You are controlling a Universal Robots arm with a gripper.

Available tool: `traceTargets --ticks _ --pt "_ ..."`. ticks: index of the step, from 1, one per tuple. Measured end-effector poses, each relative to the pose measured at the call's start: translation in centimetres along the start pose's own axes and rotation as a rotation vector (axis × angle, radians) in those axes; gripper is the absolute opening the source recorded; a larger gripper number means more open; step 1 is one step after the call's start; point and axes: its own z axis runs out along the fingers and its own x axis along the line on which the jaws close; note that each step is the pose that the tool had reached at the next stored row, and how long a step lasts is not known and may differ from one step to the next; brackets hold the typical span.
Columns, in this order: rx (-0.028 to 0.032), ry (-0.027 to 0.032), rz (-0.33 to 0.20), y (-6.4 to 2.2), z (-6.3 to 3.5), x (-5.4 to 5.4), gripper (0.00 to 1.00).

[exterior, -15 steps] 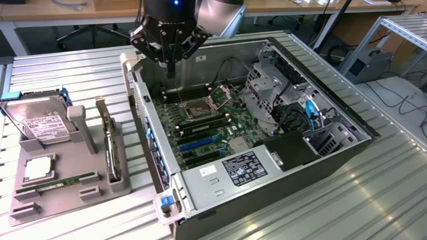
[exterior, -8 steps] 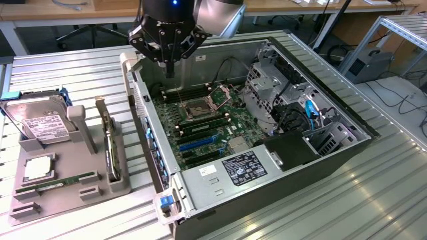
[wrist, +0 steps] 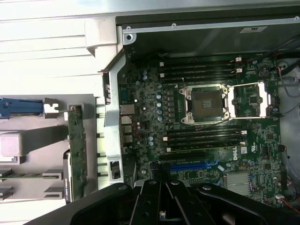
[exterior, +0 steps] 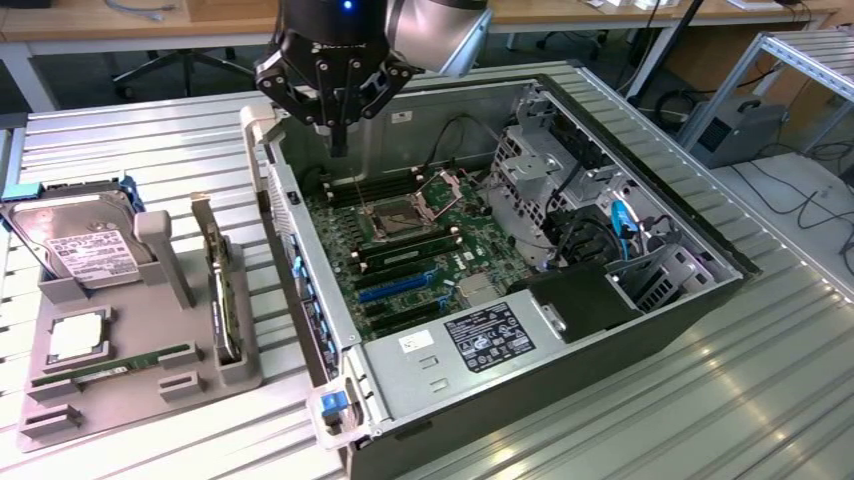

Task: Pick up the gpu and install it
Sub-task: 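Reach for the gpu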

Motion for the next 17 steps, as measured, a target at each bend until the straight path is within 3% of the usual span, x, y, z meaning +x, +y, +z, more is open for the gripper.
traceTargets --ticks 17 --pt "-0.0001 0.0 0.0 -0.04 -0.01 0.52 0.11"
